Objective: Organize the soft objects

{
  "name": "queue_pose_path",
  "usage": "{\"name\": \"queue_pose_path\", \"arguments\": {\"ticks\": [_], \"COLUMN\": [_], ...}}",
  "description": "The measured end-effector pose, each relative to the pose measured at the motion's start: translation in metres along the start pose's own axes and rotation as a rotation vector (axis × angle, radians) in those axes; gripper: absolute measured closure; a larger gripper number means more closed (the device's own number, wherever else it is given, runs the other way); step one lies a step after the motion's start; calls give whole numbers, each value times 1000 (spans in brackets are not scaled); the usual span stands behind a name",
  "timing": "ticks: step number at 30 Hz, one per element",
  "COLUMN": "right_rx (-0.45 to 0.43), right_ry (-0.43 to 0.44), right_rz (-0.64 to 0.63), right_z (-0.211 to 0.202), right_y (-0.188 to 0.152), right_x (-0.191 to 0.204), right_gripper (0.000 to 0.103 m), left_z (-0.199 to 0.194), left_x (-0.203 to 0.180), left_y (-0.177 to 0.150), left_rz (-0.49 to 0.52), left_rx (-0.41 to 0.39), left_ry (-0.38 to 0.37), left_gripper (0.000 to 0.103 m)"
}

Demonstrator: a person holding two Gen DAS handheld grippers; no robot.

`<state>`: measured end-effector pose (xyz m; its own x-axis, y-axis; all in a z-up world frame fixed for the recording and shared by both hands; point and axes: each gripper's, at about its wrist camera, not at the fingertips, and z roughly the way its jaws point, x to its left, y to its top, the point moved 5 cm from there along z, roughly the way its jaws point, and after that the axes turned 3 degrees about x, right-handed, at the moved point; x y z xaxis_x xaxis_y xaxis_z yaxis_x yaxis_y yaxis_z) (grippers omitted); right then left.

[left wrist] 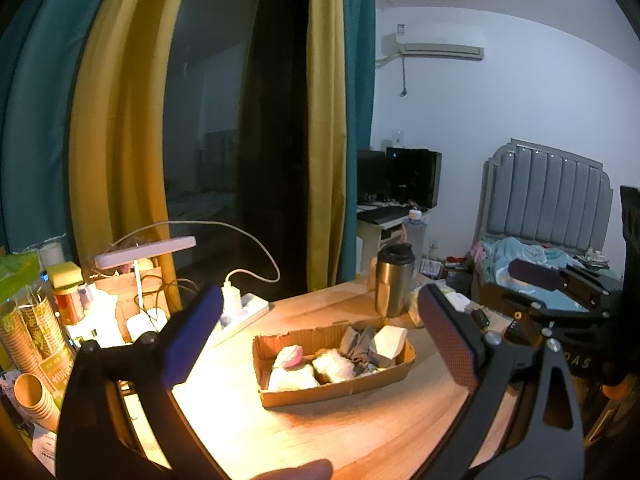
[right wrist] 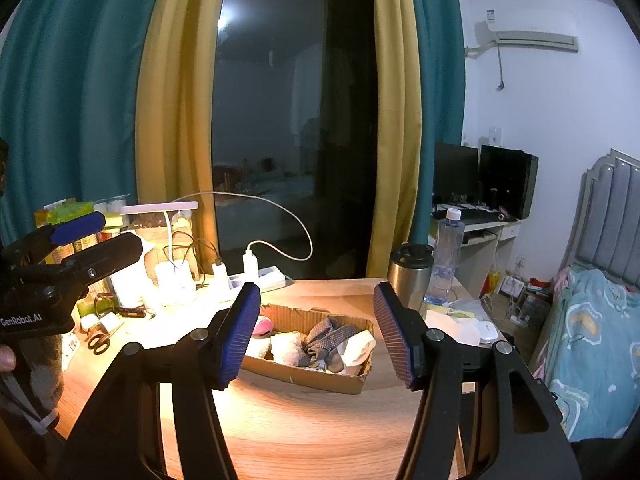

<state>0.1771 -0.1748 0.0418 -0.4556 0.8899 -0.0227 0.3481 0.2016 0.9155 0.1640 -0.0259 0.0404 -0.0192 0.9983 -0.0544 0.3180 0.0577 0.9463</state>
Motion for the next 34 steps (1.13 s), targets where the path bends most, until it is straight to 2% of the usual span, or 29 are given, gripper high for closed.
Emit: {"name": "queue_pose_path", "arguments": {"ticks": [24, 34], "right_rx": [9, 28], "right_ry": [1, 0], "right_rz": [1, 10], "right_z": [3, 8], "right_y": [-1, -8], "right_x": [-3, -11], "right_gripper": [41, 41], "left_z": [11, 34], "left_x": [-8, -10], "left_y": [2, 0], "left_rz": [17, 32], "left_rx": [12, 40], "left_ry": [-14, -29], "left_gripper": [4, 4]}}
